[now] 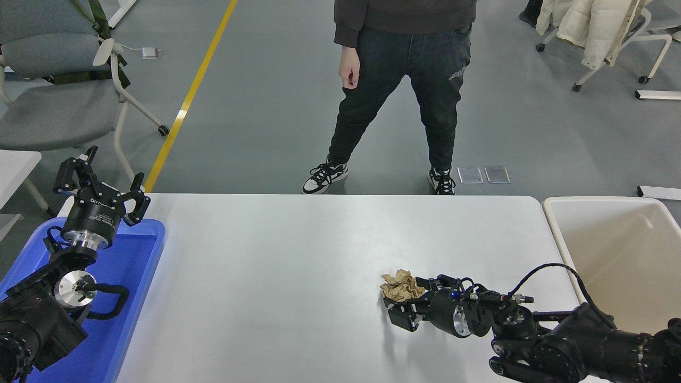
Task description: Clean the table surface
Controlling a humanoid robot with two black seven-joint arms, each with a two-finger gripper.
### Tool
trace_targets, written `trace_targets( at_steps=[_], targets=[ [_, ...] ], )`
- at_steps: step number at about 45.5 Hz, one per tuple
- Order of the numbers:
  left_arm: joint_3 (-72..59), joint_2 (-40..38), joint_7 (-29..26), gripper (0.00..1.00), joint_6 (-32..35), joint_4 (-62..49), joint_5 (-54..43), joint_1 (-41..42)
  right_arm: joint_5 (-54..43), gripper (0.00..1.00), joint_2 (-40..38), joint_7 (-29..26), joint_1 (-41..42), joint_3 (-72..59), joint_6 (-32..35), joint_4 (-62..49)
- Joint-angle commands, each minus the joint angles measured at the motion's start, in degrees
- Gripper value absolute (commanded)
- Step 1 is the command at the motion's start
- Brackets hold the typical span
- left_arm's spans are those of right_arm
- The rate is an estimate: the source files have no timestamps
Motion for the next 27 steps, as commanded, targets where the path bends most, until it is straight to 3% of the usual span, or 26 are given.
trace_targets(
  at_steps=[1, 8, 10, 14, 18, 27],
  targets=[
    [0.00, -0.01, 0.00, 1.00, 0.00, -0.01, 0.00, 0.02, 0.63, 0.67, 2.95, 0.42, -1.28, -0.07, -2.42, -4.74],
    [0.00, -0.01, 0.00, 1.00, 0.00, -0.01, 0.00, -0.07, 3.26, 0.39, 4.80, 0.60, -1.28, -0.07, -3.39, -7.64],
    [0.00, -0.01, 0.00, 1.00, 0.00, -0.01, 0.00, -0.07, 4.32, 0.26, 4.80, 0.51, -1.19, -0.07, -3.30, -7.65],
    [0.00, -0.01, 0.00, 1.00, 0.00, -0.01, 0.00, -0.07, 7.04, 0.09, 4.80, 0.51, -1.19, -0.16, -3.30, -7.56],
    [0.00, -0.01, 0.00, 1.00, 0.00, -0.01, 0.00, -0.07, 8.89, 0.00, 4.80, 0.51, -1.19, -0.16, -3.30, -7.56],
    [0.00, -0.01, 0.00, 1.00, 0.00, -0.01, 0.00, -0.07, 14.95, 0.00, 4.71, 0.60, -0.40, -0.07, -2.86, -6.42]
  ],
)
